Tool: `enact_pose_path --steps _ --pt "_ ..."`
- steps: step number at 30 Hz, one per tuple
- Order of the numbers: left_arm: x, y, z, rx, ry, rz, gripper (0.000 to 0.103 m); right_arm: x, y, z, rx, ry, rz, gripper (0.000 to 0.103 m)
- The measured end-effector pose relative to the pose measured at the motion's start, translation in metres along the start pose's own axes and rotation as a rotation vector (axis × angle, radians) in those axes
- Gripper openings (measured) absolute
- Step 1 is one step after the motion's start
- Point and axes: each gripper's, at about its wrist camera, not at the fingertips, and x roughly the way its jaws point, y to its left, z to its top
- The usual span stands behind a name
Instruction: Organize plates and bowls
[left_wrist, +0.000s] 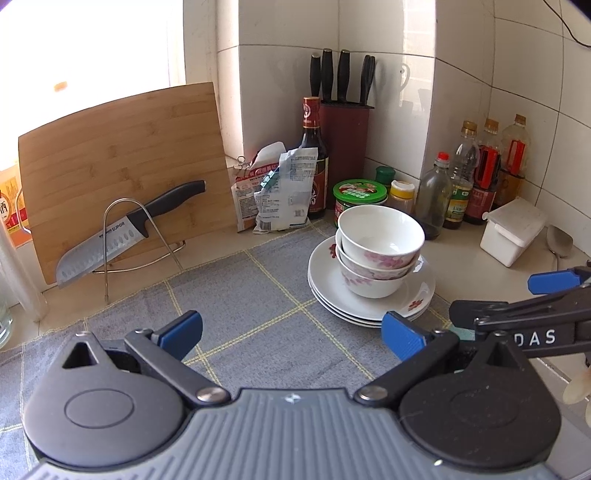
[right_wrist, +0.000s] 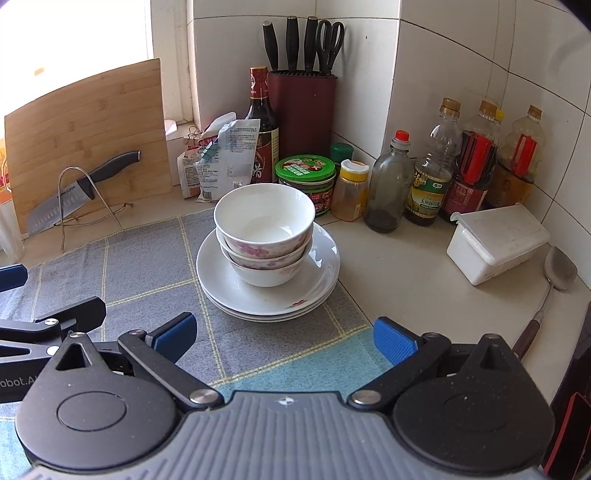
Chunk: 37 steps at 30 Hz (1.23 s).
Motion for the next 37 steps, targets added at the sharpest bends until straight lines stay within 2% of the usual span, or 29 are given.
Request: enact_pose_path --steps 37 --pt "-0.0004 0.0018 0.0026 -0.003 -0.004 -0.01 0.102 -0.0007 -0.0006 0.0042 -0.001 -0.01 -0.013 0.103"
